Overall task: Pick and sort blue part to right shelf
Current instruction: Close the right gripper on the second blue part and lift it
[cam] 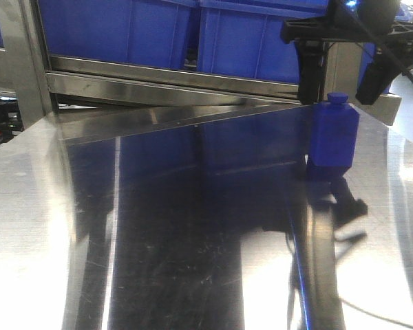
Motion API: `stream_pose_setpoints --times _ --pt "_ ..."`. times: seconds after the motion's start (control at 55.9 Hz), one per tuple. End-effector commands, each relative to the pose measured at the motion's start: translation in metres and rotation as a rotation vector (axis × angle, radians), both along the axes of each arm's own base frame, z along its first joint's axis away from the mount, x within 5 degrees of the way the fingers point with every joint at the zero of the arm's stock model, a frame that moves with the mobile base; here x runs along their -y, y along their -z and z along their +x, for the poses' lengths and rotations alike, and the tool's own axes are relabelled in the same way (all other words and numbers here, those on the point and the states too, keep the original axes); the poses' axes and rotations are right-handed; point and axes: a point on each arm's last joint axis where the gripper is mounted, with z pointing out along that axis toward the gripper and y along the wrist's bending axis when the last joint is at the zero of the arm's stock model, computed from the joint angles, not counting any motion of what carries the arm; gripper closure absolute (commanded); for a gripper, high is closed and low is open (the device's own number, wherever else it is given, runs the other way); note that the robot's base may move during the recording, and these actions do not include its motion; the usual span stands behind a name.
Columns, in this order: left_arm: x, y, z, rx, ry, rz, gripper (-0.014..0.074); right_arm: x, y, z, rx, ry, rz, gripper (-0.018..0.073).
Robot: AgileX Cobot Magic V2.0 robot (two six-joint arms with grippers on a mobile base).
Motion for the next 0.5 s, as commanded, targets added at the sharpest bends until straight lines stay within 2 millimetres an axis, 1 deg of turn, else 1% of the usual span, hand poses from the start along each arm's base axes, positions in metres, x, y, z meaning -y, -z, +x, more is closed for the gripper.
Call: stream_pose_setpoints --times 0.0,0.233,0.304,0.412,0.483 --pt "0.002 -0.018 0.0 0.116 0.023 -0.039 0.0265 0.005 -0.023 0.005 0.108 0.0 0.019 -0.0036" --pt "0.002 -0.018 0.0 0.116 0.023 -0.039 0.0265 0.003 0.007 0.017 0.042 0.001 -0.002 -0.0036" --pt "0.002 -0.018 0.0 0.116 0.023 -0.039 0.0265 0.002 0.011 0.018 0.036 -0.008 -0.008 -0.0036" --pt "0.002 -0.018 0.0 0.116 0.023 -0.039 0.0265 0.003 0.01 0.02 0.051 -0.019 -0.014 -0.0033" --pt "0.002 -0.018 0.0 0.116 0.023 -0.039 0.0265 0.003 0.01 0.02 0.058 -0.022 -0.025 0.0017"
